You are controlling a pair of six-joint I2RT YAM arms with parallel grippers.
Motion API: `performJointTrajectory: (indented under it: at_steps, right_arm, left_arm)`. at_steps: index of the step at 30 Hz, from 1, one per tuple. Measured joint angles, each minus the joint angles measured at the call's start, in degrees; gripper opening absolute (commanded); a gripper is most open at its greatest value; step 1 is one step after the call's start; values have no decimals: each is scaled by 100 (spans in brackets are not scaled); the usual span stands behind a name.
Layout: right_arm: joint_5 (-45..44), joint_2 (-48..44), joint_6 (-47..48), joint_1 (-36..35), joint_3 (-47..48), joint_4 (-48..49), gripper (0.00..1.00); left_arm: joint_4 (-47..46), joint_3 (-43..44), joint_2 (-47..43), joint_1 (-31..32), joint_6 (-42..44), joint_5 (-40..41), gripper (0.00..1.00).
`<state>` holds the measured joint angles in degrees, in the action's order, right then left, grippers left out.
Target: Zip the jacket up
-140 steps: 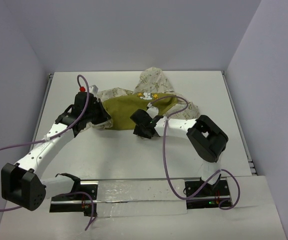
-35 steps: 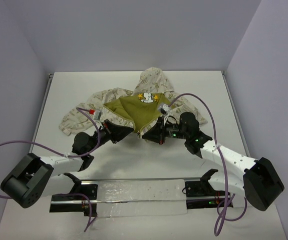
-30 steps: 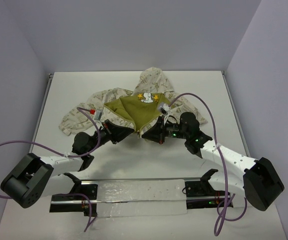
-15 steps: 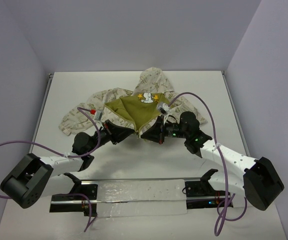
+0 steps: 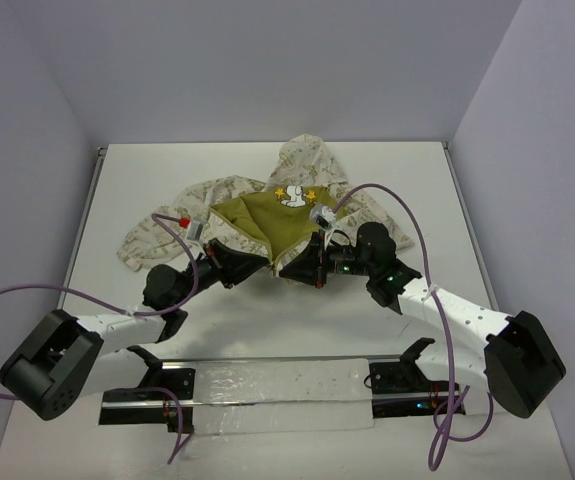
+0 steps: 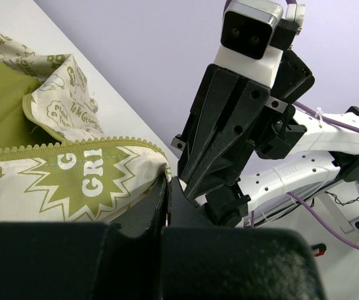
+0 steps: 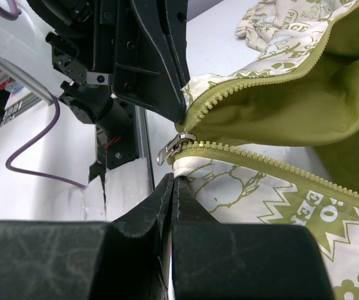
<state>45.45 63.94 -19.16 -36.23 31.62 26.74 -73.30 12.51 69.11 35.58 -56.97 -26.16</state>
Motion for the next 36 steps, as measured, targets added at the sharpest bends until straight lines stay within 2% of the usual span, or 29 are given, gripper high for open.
performJointTrajectory:
  at_steps: [36]
  right_arm:
    - [11, -51, 84, 0, 0, -24, 0]
  left_arm:
    - [-9, 0, -169, 2, 4, 28, 0]
